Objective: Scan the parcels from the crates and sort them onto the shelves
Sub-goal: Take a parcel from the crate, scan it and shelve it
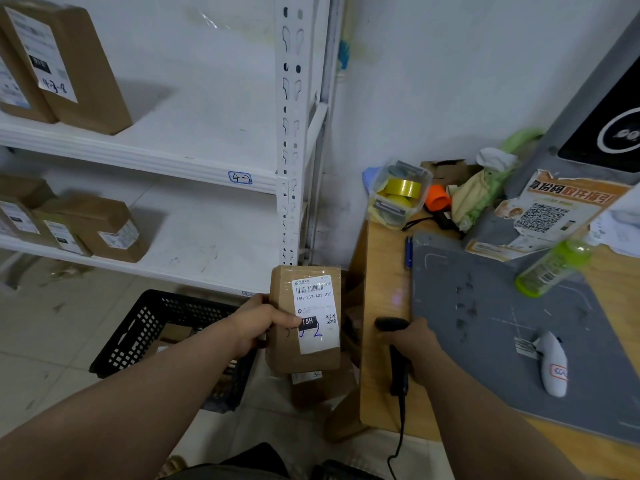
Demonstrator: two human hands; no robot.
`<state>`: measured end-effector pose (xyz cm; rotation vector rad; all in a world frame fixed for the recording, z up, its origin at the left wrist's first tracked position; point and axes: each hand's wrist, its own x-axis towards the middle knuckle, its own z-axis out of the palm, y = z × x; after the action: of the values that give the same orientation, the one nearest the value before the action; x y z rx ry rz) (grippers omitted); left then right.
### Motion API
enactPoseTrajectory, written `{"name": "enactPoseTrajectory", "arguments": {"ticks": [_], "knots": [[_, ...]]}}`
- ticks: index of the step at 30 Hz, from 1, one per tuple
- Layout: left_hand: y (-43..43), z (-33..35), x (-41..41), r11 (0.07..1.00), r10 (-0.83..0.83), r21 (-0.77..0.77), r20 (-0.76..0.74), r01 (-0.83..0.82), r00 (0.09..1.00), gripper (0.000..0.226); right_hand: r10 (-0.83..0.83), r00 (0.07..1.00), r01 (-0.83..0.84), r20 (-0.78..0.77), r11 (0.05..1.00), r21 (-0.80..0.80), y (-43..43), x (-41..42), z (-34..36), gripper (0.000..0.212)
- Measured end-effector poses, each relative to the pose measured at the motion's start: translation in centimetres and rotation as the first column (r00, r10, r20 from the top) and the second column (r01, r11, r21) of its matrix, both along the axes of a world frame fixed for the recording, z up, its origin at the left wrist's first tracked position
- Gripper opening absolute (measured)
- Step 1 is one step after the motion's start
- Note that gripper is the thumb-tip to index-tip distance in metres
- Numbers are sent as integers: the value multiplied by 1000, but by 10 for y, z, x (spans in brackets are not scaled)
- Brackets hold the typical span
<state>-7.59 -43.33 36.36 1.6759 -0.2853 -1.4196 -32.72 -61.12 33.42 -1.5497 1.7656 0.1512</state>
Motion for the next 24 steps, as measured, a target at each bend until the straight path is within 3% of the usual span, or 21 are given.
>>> {"name": "enactPoseTrajectory", "arguments": {"ticks": [3, 5, 7, 11, 15, 19, 24], "knots": [[-1, 8, 7, 999, 24, -39, 10, -23, 1000, 78, 149, 988, -154, -38, 973, -171, -6, 13, 28, 90], [-2, 17, 17, 995, 44, -91, 1, -43, 999, 78, 188, 963, -154, 196, 973, -173, -7, 33, 54, 77], [-4, 28, 29, 985, 65, -157, -26, -68, 998, 87, 234, 862, -232, 449, 971, -60, 0, 56, 80, 67], [1, 59, 60, 957, 102, -271, -21, -104, 995, 85, 349, 694, -497, 630, 865, 68, 19, 107, 122, 62], [21, 92, 107, 932, 124, -347, 18, -110, 992, 87, 413, 581, -626, 701, 777, 61, 32, 161, 148, 53], [41, 127, 158, 896, 118, -438, 88, -67, 989, 95, 513, 507, -688, 692, 725, -33, 39, 218, 169, 76], [49, 171, 225, 821, 162, -569, 152, -48, 975, 85, 527, 452, -616, 720, 768, -175, 44, 292, 212, 86]]}}
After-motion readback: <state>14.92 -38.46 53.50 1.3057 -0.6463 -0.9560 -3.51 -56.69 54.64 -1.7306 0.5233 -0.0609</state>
